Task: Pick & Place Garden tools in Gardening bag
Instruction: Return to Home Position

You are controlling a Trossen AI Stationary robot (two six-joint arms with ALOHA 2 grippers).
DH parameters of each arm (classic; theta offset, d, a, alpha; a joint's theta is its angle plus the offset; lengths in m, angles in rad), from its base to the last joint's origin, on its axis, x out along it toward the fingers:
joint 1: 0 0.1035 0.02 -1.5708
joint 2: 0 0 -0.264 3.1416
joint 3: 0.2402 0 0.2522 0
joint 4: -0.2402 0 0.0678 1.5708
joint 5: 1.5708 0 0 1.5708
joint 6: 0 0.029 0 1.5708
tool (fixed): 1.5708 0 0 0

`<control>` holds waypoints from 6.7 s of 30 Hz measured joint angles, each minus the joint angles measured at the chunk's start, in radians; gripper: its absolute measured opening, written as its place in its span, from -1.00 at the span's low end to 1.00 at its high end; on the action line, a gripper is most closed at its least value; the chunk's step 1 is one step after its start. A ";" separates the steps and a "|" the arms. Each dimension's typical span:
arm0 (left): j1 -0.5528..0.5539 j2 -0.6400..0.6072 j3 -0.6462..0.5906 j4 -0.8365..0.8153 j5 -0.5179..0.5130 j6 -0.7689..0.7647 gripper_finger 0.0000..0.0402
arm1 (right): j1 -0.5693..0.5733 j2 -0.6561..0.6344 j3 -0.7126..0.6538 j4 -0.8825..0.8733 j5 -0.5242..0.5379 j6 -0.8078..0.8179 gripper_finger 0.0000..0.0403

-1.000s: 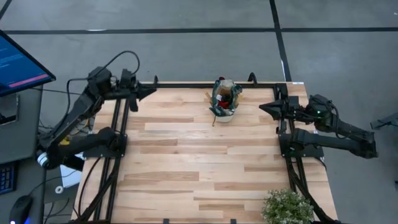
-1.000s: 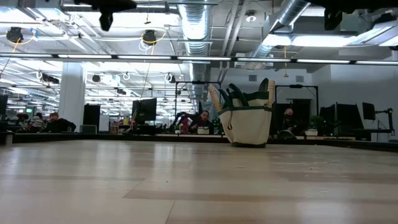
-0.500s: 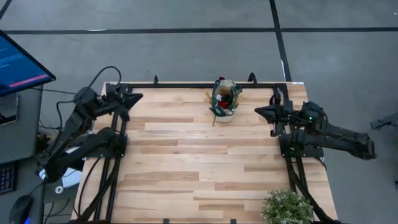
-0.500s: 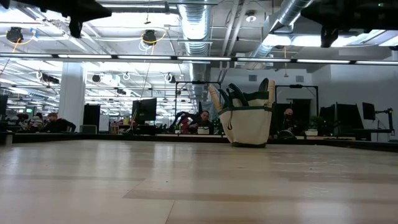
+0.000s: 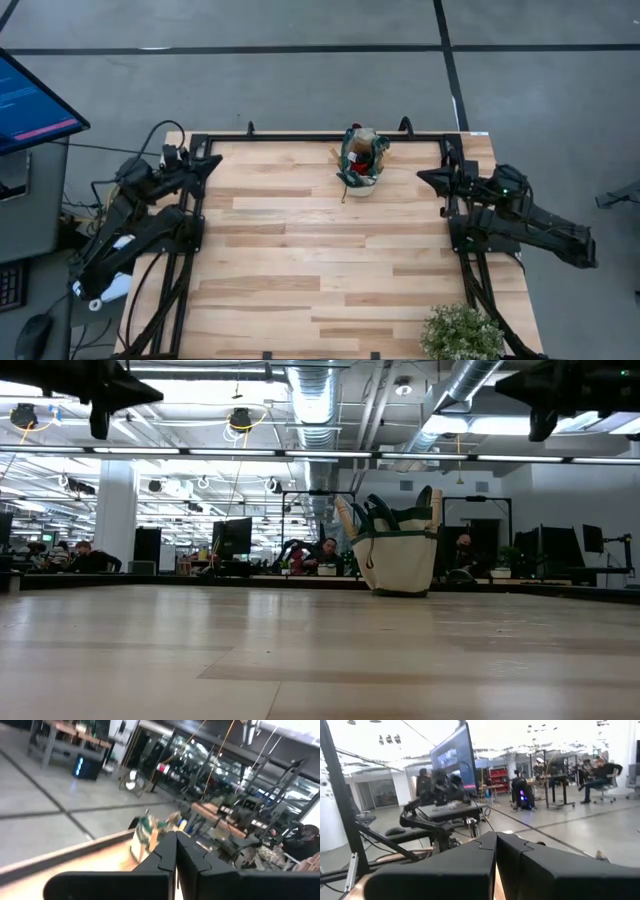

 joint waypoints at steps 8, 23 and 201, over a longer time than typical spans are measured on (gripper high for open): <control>-0.054 0.003 -0.088 0.121 -0.011 -0.065 -0.99 | -0.028 -0.090 -0.009 -0.043 -0.050 0.052 -1.00; -0.263 0.006 -0.253 0.316 -0.179 -0.087 -0.99 | -0.042 -0.163 -0.287 0.275 -0.085 0.222 -1.00; -0.356 0.012 -0.457 0.465 -0.276 -0.052 -0.94 | -0.081 -0.160 -0.295 0.010 -0.123 0.099 -1.00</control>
